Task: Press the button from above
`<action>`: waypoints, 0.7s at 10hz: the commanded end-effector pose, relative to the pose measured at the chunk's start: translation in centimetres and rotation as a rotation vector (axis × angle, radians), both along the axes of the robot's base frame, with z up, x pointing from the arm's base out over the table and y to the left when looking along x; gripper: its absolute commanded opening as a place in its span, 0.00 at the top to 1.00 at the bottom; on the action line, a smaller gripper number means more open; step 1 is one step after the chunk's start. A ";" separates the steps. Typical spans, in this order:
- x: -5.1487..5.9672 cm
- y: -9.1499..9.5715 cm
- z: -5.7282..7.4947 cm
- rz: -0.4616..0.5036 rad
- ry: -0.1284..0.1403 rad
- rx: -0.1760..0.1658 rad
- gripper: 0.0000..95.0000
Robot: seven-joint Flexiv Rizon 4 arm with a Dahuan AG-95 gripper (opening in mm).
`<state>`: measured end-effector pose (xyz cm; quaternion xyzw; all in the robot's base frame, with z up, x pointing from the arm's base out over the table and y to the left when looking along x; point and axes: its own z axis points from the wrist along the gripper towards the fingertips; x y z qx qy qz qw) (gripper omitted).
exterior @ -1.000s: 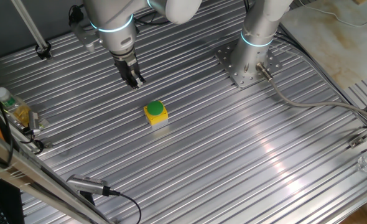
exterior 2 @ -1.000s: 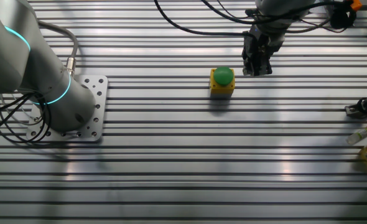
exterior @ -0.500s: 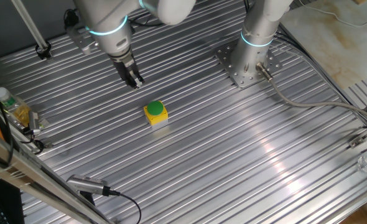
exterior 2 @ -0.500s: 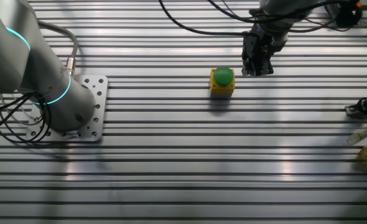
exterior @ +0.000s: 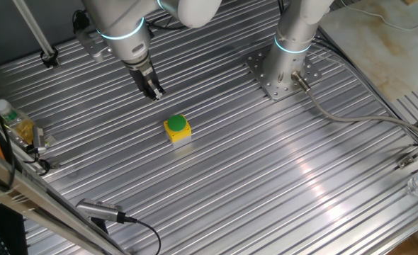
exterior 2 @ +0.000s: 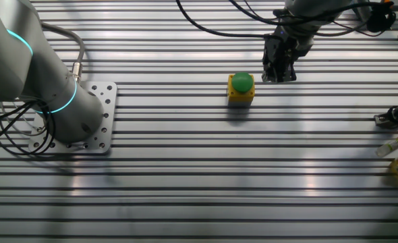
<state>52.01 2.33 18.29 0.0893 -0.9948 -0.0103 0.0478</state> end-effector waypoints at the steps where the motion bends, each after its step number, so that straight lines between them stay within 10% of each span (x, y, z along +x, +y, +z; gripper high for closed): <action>1: 0.1 0.0 0.0 0.005 0.002 0.002 1.00; 7: 0.1 0.0 0.0 -0.037 -0.001 0.006 1.00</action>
